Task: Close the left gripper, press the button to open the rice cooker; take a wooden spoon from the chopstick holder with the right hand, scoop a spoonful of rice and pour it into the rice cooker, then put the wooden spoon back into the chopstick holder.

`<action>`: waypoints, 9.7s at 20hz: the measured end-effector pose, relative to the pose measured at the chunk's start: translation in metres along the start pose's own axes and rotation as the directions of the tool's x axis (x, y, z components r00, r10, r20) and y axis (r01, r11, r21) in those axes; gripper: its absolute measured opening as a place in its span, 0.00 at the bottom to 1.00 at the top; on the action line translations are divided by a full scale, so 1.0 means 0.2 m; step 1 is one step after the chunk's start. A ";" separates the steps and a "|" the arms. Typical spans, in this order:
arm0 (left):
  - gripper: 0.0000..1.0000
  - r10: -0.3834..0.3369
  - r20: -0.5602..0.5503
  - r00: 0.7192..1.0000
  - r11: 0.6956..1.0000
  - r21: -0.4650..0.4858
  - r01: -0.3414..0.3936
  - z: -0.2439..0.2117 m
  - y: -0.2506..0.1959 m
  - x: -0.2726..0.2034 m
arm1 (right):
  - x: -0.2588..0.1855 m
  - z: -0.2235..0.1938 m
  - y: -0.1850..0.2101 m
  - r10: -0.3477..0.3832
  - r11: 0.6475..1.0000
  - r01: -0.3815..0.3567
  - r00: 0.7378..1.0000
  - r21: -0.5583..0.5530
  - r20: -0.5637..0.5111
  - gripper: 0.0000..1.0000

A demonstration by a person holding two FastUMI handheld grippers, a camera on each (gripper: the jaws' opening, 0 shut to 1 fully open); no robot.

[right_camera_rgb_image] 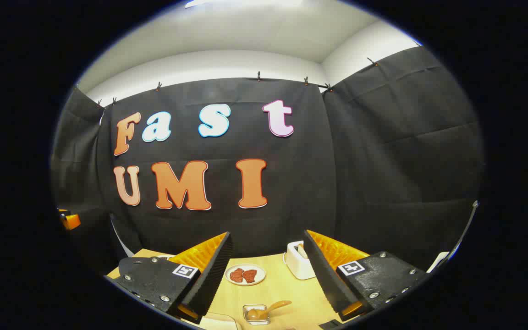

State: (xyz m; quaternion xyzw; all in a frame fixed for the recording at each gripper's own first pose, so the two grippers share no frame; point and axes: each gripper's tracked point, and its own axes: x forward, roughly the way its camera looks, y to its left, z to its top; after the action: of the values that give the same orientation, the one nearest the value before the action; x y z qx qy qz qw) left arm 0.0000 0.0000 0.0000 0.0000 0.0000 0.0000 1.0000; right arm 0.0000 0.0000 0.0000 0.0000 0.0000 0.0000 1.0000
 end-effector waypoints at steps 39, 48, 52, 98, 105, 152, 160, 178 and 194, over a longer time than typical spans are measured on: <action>0.06 -0.033 -0.001 0.999 0.999 -0.022 0.033 0.05 -0.39 -0.06 | 0.06 -0.13 -0.27 0.017 0.997 -0.021 0.998 -0.068 -0.055 0.95; 0.05 -0.135 -0.184 0.974 0.991 -0.049 0.128 -0.41 -0.58 0.18 | 0.05 -0.19 -0.37 -0.025 0.997 0.019 0.996 -0.071 -0.086 0.95; 0.05 -0.127 -0.291 0.948 0.992 -0.047 0.118 -0.69 -0.58 0.28 | 0.04 -0.21 -0.44 -0.054 0.995 0.045 0.994 -0.085 -0.099 0.95; 0.28 0.117 -0.069 0.991 0.993 0.017 -0.116 -0.01 -0.09 0.08 | 0.15 -0.67 -0.31 0.047 0.983 -0.015 0.984 0.184 -0.173 0.95; 0.57 0.135 -0.045 0.990 0.990 -0.044 -0.137 0.04 0.02 -0.02 | 0.27 -1.09 -0.30 0.057 0.935 0.052 0.954 0.351 -0.294 0.95; 1.00 0.039 -0.065 0.997 0.998 -0.051 -0.042 -0.01 0.50 0.14 | -0.12 -1.17 0.54 0.111 0.989 -0.065 0.914 0.130 -0.390 0.00; 1.00 0.033 -0.074 0.997 0.999 -0.031 -0.036 -0.03 0.56 0.14 | -0.20 -1.59 0.60 0.043 0.993 -0.094 0.864 -0.076 -0.502 0.00; 1.00 -0.023 -0.112 0.993 0.998 -0.065 0.016 -0.11 0.43 0.22 | -0.24 -1.86 0.90 0.223 0.863 0.121 0.780 0.490 -0.585 0.00; 1.00 -0.014 -0.074 0.997 0.999 -0.035 0.012 -0.03 0.31 0.24 | -0.27 -1.75 0.69 0.292 0.614 0.311 0.764 0.725 -0.575 0.00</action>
State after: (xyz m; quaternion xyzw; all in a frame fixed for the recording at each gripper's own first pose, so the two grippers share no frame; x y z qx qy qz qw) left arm 0.0488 0.0619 -0.0053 -0.0172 0.0372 -0.0065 0.9991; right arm -0.0550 0.1377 -0.3508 0.4393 0.3435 -0.0057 0.8301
